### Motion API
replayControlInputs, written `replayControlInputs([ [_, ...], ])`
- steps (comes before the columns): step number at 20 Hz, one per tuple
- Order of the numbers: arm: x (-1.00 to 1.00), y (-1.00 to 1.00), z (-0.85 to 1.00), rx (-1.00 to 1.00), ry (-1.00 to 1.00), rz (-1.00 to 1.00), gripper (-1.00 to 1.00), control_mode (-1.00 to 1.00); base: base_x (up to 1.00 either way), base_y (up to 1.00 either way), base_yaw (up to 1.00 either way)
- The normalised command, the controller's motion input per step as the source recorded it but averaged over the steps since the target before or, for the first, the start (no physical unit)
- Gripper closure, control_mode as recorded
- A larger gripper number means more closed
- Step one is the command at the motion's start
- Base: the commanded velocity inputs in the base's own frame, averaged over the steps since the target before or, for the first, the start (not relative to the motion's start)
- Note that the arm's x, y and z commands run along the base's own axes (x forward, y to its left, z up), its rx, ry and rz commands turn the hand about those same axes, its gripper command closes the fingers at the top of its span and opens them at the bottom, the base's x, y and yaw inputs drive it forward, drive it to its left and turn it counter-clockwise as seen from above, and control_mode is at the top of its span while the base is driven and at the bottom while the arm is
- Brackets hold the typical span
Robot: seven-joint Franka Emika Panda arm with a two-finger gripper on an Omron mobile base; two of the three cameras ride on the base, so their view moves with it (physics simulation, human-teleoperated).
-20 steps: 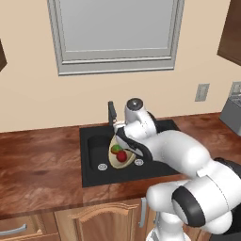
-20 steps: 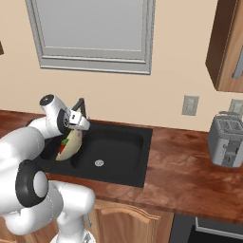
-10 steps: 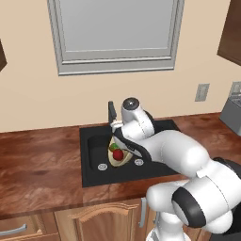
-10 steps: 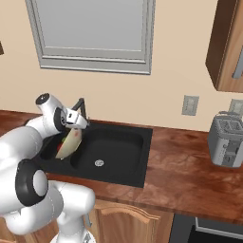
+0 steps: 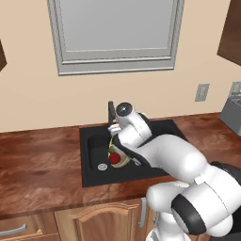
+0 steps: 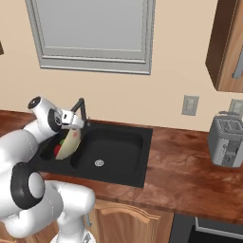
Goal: Dump the mango and tomato from the bowl so the bowl can be washed. Place the bowl in the sink after clearing the leftovers.
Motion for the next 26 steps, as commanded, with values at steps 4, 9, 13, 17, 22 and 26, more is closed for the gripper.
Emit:
replayControlInputs([
  [4, -0.03, 0.14, 0.00, -0.21, -0.02, 0.00, 1.00, -1.00, 0.00, 0.00, 0.00],
  [9, 0.00, 0.06, 0.00, -0.08, 0.00, 0.00, 1.00, -1.00, 0.00, 0.00, 0.00],
  [13, 0.00, 0.23, 0.00, -0.15, -0.01, 0.00, 1.00, -1.00, 0.00, 0.00, 0.00],
  [17, 0.00, 0.07, 0.00, -0.09, -0.05, 0.00, 1.00, -1.00, 0.00, 0.00, 0.00],
  [22, -0.02, 0.00, 0.00, -0.05, -0.07, 0.00, 1.00, -1.00, 0.00, 0.00, 0.00],
  [26, 0.00, 0.08, 0.00, -0.08, 0.00, 0.00, 1.00, -1.00, 0.00, 0.00, 0.00],
])
